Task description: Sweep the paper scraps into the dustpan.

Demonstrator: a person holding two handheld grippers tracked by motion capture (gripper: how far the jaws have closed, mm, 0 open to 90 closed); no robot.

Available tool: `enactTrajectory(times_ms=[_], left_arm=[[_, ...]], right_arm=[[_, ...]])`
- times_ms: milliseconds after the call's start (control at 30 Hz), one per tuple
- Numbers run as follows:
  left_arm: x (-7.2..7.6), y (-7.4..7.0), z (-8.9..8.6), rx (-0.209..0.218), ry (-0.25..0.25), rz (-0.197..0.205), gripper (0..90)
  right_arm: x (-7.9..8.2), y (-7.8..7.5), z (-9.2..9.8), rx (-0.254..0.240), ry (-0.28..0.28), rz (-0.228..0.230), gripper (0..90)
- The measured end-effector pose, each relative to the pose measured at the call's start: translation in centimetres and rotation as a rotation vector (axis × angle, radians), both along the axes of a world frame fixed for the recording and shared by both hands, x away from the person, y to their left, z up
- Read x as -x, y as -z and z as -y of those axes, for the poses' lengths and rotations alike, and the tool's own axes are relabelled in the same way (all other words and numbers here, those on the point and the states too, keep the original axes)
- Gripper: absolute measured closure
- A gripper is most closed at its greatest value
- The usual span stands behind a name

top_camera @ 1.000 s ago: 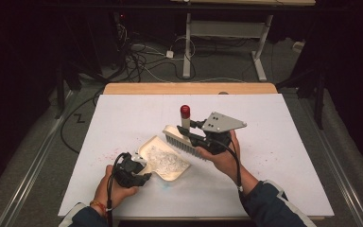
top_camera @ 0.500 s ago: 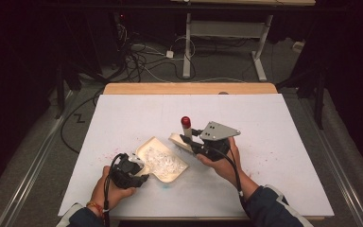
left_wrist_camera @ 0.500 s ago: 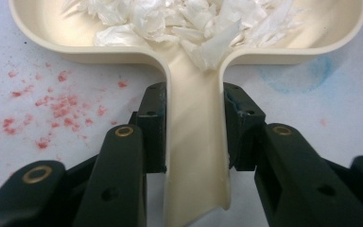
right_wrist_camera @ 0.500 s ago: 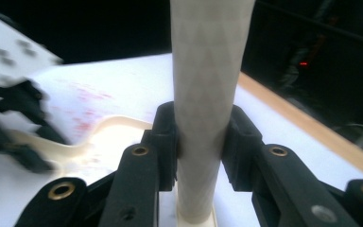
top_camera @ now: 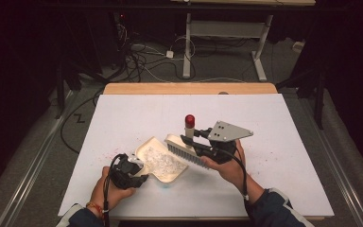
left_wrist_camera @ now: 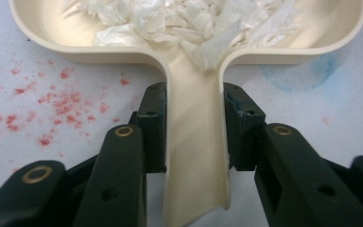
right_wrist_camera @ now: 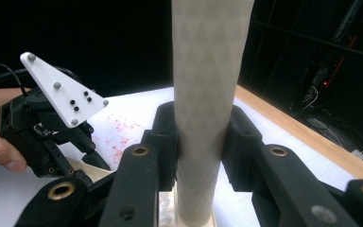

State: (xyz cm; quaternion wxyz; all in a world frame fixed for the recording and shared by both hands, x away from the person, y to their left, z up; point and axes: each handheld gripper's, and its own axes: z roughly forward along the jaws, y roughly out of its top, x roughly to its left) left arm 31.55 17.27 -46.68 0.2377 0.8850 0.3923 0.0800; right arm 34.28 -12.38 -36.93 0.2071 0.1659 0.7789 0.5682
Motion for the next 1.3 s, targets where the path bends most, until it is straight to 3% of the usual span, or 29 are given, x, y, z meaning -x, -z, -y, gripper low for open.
enactTrajectory(times_ms=[233,433,633,800,1033,1300], left_arm=[[0.1,0.0,-0.2,0.009,-0.016,0.001,63.5],[0.1,0.1,-0.2,0.010,-0.027,0.003,63.5],[0.0,0.1,-0.1,0.007,-0.033,0.004,63.5],[-0.1,0.1,-0.1,0.005,-0.034,0.006,63.5],[-0.6,0.0,0.2,-0.001,-0.045,0.011,63.5],[-0.8,0.0,0.2,0.008,-0.054,0.010,63.5]], right_arm=[[0.9,-0.5,2.1,0.037,-0.005,0.000,70.6],[1.7,0.1,4.1,0.086,0.003,-0.036,70.6],[1.7,1.3,3.6,0.114,-0.013,-0.072,70.6],[1.9,1.5,1.8,0.113,-0.045,-0.059,70.6],[1.9,1.1,-0.1,0.062,-0.061,-0.027,70.6],[2.0,0.4,1.1,0.029,-0.040,-0.019,70.6]])
